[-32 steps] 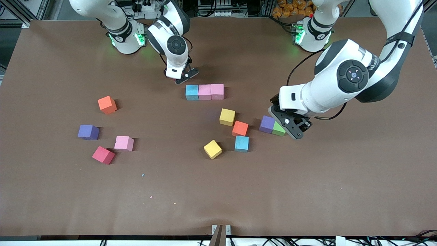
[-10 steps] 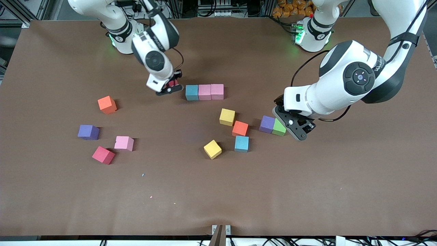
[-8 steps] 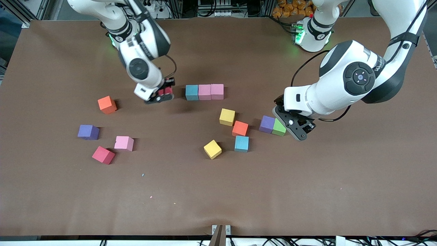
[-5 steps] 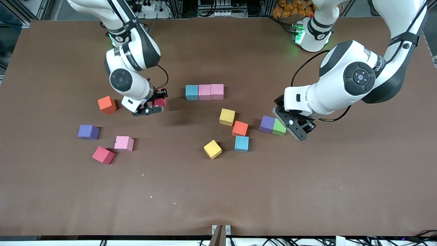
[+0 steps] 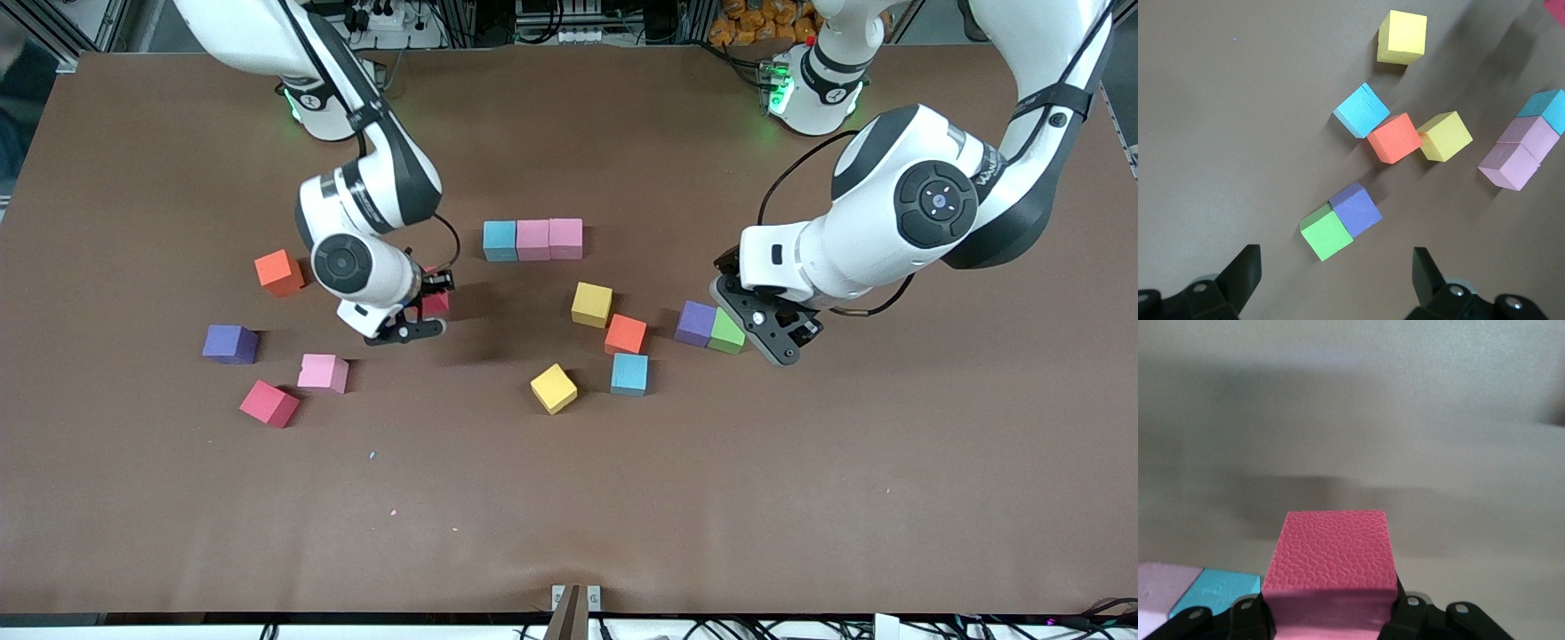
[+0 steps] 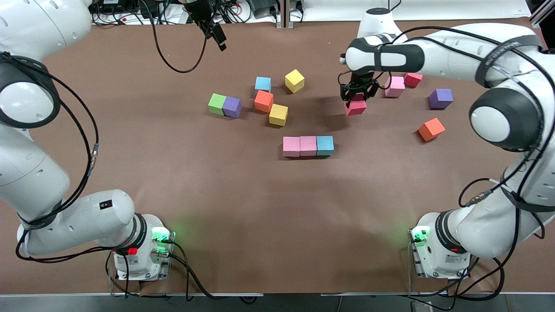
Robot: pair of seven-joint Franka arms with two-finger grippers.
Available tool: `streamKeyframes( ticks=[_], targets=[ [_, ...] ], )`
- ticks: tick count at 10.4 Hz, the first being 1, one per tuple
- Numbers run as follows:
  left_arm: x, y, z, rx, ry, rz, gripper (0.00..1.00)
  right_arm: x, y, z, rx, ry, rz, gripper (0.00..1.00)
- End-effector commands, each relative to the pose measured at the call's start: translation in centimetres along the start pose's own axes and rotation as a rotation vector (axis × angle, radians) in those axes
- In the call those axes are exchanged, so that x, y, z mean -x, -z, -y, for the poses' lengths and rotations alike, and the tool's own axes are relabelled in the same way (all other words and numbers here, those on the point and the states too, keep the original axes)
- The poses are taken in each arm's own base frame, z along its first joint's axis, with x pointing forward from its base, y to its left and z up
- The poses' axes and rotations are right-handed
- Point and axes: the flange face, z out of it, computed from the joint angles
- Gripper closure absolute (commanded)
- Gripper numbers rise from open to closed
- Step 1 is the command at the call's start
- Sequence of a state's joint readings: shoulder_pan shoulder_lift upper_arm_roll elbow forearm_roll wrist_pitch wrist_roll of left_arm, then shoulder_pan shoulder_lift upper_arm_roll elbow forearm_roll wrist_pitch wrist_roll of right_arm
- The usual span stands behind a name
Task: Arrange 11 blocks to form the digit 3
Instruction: 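Carry the magenta cube with the right gripper toward the cube row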
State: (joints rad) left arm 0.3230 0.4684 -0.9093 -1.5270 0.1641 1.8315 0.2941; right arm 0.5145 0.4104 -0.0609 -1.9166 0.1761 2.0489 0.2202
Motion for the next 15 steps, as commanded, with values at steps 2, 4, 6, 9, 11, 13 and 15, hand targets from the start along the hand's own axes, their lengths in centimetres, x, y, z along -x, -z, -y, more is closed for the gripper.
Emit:
streamKeyframes(
  ticks=[2, 4, 6, 9, 11, 13, 15],
  targets=[
    [0.3, 0.6, -0.1, 0.005, -0.02, 0.003, 0.0, -2.5, -1.4, 3.5, 0.024, -0.101, 0.007, 0.84],
    [0.3, 0.6, -0.1, 0.005, -0.024, 0.003, 0.0, -2.1, -2.7, 5.4, 0.038, -0.142, 0.017, 0.85],
    [0.4, 0.6, 0.0, 0.005, -0.026, 0.003, 0.0, -1.5, -3.9, 6.8, 0.054, -0.185, 0.029, 0.87],
    [0.6, 0.7, 0.5, 0.004, -0.022, 0.002, 0.0, -0.6, -5.1, 9.3, 0.062, -0.2, 0.025, 0.87],
    [0.7, 0.8, 0.7, 0.005, -0.037, 0.0, 0.0, 0.0, -5.9, 10.9, 0.06, -0.192, 0.005, 0.87],
    [0.8, 0.7, 0.9, 0.007, -0.036, 0.0, 0.0, 0.4, -6.5, 11.7, 0.065, -0.183, 0.003, 0.87],
    [0.8, 0.8, 1.0, 0.006, -0.04, 0.0, 0.0, 1.0, -8.2, 11.8, 0.061, -0.175, -0.022, 0.87]
  ],
)
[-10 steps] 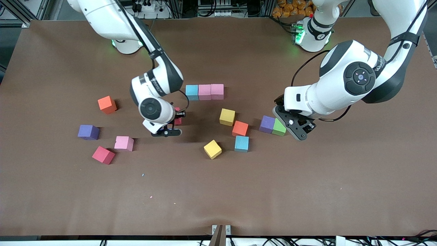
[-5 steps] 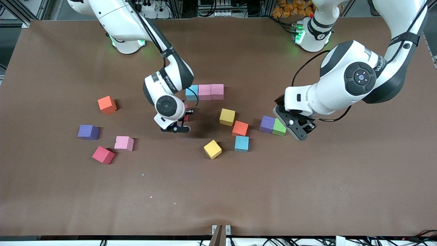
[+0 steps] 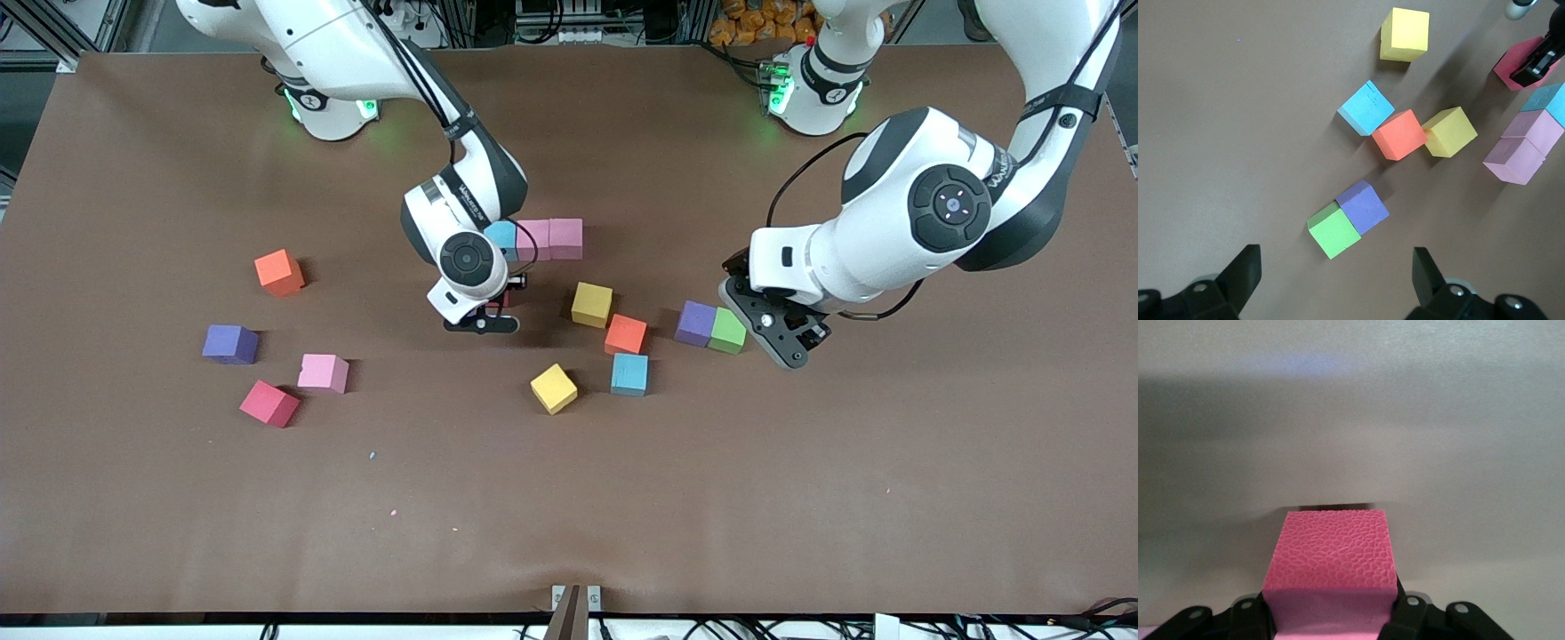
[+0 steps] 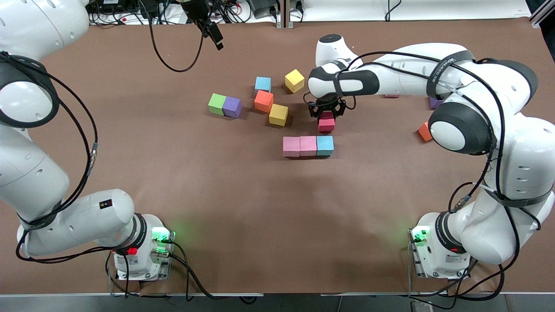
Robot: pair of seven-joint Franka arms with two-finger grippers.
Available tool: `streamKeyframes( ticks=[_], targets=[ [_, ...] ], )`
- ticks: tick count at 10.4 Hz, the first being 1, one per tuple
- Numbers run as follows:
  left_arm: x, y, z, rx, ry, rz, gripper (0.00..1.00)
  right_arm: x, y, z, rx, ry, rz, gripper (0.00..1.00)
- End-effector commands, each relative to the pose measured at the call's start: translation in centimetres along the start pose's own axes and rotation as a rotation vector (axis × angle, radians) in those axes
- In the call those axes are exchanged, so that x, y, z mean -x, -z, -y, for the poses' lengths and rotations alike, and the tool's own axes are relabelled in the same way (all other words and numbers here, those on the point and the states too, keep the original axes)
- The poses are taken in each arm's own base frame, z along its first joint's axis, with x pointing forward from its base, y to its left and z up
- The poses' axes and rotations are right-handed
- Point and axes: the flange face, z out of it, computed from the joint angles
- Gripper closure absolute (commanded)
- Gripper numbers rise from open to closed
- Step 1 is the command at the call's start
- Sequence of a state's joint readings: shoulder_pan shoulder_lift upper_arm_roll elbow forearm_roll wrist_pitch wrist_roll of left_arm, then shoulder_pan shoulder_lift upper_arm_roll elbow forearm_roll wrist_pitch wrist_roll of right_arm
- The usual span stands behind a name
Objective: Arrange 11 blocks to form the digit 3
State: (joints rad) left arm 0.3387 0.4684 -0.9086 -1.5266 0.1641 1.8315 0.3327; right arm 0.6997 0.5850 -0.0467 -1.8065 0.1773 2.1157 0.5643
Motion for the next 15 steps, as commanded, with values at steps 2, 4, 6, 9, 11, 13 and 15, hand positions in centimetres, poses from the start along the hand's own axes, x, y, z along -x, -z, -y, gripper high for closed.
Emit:
streamKeyframes(
  ticks=[2, 4, 6, 9, 11, 13, 15],
  targets=[
    [0.5, 0.7, 0.3, 0.008, -0.012, 0.0, 0.0, 0.7, -1.4, 0.4, -0.005, -0.009, -0.017, 0.87],
    [0.5, 0.6, 0.3, 0.009, -0.012, 0.001, 0.0, 1.2, -2.2, 0.3, -0.002, -0.01, -0.002, 0.87],
    [0.5, 0.6, 0.3, 0.009, -0.012, 0.001, 0.0, 2.0, -2.4, 0.6, 0.002, -0.003, 0.006, 0.86],
    [0.5, 0.6, 0.3, 0.011, -0.012, 0.0, 0.0, 2.9, -2.5, 1.5, 0.001, 0.023, 0.01, 0.85],
    [0.5, 0.6, 0.3, 0.009, -0.012, 0.001, 0.0, 3.2, -2.6, 1.0, 0.001, 0.07, 0.019, 0.85],
    [0.5, 0.6, 0.3, 0.009, -0.012, 0.001, 0.0, 3.5, -3.1, 0.5, 0.006, 0.082, 0.032, 0.85],
    [0.5, 0.6, 0.3, 0.012, -0.011, 0.0, 0.0, 3.5, -3.2, 0.3, 0.007, 0.088, 0.034, 0.85]
  ],
)
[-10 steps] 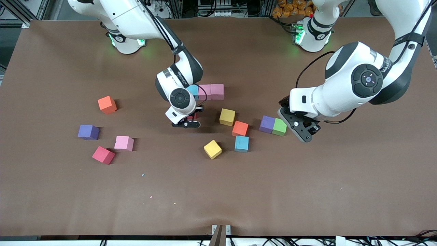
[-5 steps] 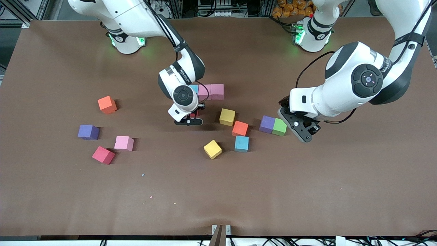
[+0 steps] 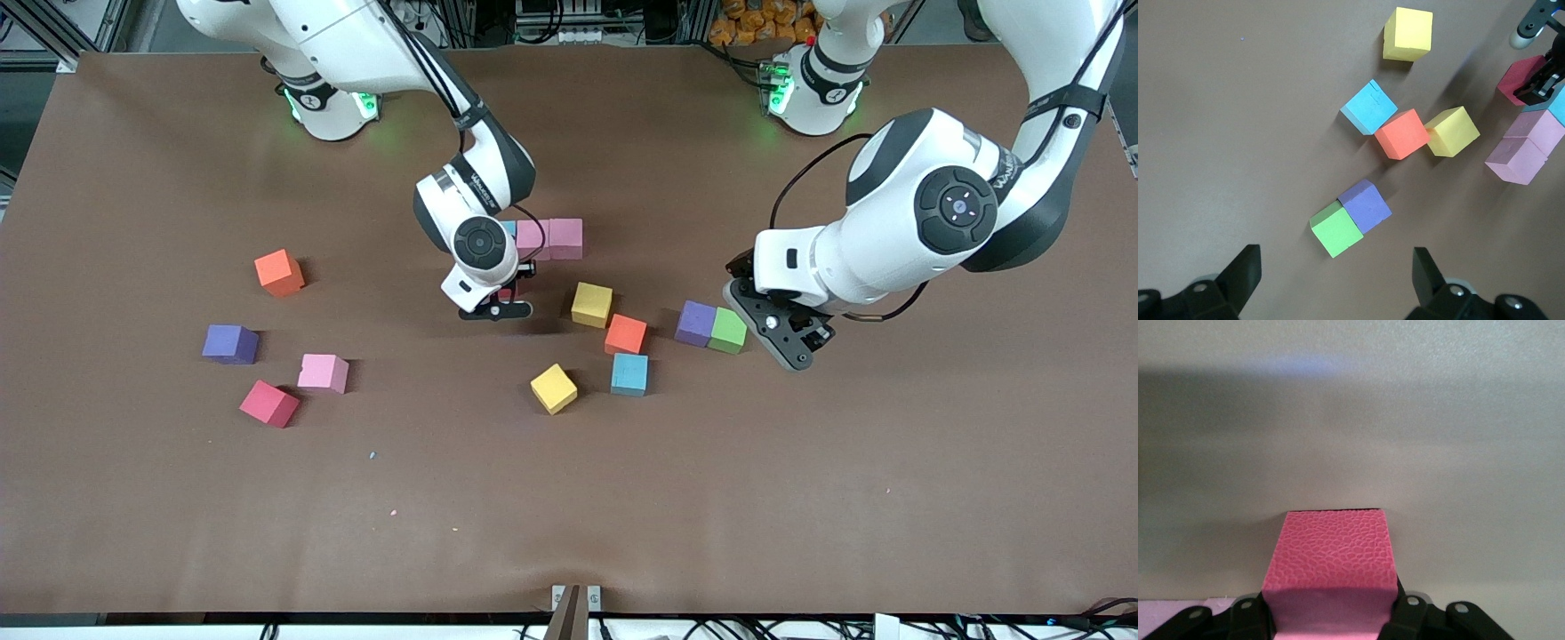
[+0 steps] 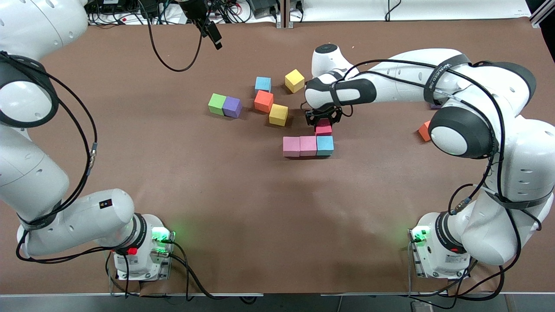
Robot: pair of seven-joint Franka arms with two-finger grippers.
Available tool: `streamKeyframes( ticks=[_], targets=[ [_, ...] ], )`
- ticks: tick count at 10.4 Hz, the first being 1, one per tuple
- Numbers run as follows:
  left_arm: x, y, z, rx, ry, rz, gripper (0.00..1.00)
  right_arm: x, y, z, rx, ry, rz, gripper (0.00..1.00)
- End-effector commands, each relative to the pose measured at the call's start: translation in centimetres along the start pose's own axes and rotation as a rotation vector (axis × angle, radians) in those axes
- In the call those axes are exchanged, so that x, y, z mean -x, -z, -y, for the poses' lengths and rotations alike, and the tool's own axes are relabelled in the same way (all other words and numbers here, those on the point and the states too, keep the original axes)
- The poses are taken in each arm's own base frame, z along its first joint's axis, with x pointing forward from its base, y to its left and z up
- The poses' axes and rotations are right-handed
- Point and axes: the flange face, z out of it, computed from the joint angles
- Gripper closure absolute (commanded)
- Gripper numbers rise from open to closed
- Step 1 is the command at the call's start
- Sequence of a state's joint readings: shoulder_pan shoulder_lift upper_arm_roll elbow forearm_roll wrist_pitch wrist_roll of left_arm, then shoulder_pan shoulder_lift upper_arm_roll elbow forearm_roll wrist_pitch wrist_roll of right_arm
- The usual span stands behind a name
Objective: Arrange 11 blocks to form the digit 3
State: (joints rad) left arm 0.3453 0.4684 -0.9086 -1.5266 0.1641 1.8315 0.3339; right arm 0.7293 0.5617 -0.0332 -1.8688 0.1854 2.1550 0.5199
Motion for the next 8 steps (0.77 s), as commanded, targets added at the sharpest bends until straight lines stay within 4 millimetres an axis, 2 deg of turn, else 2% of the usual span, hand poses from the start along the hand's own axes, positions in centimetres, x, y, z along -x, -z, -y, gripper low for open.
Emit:
streamKeyframes(
  ticks=[1, 4, 6, 8],
  targets=[
    [0.4, 0.6, 0.0, 0.014, -0.015, 0.0, 0.0, 1.2, -2.0, -0.7, 0.006, 0.014, 0.035, 0.85],
    [0.4, 0.6, 0.0, 0.014, -0.022, 0.0, 0.0, 1.3, -2.1, -0.8, 0.008, 0.014, 0.037, 0.85],
    [0.9, 0.3, 1.2, 0.025, -0.093, -0.001, 0.0, 1.1, -2.1, -1.0, 0.007, 0.011, 0.037, 0.85],
    [1.2, 0.5, 1.7, 0.023, -0.083, -0.004, 0.0, 1.2, -2.2, -1.0, 0.008, 0.009, 0.038, 0.85]
  ],
)
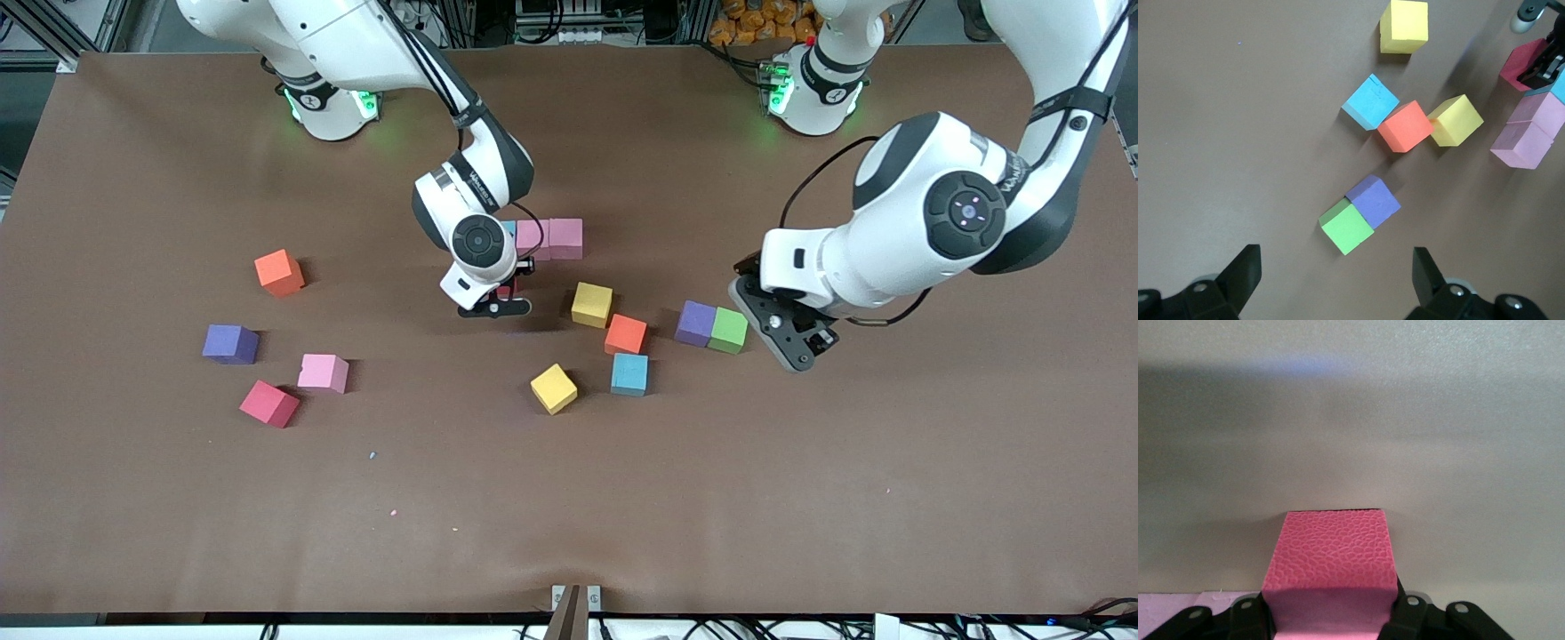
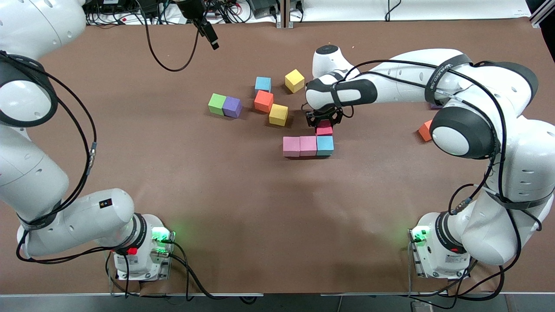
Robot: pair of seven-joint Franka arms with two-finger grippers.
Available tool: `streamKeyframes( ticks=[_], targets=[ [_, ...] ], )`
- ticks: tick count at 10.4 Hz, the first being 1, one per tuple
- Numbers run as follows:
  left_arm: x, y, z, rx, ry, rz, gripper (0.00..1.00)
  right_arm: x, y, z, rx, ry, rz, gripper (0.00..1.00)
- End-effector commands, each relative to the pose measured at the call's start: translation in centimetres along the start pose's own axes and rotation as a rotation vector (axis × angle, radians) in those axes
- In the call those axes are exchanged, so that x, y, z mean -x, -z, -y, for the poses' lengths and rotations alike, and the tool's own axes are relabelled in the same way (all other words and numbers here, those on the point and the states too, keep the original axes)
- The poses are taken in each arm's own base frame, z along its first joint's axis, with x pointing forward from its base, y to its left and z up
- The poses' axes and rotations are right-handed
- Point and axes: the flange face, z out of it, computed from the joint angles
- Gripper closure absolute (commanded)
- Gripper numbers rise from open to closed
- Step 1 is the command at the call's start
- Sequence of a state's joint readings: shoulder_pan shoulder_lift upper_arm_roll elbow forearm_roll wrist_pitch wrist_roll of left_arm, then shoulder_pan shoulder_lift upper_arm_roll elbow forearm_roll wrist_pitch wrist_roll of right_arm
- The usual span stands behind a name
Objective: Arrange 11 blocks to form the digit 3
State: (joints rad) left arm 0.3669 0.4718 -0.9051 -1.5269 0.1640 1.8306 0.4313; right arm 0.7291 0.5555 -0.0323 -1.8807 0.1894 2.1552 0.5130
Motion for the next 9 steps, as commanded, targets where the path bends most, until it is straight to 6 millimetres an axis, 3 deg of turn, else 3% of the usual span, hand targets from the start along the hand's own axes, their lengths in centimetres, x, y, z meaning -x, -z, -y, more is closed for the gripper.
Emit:
streamKeyframes(
  ticks=[1, 8, 9],
  targets=[
    [0.2, 0.4, -0.1, 0.022, -0.003, -0.006, 0.0, 0.9, -2.1, -0.9, 0.01, 0.005, 0.034, 0.85],
    [-4.7, -2.8, -5.5, 0.03, 0.024, -0.061, 0.0, 1.0, -2.0, -1.0, 0.012, -0.007, 0.038, 0.85],
    [-5.9, -3.9, -7.4, 0.038, -0.011, -0.063, 0.0, 1.0, -2.0, -1.0, 0.011, -0.008, 0.039, 0.85]
  ],
)
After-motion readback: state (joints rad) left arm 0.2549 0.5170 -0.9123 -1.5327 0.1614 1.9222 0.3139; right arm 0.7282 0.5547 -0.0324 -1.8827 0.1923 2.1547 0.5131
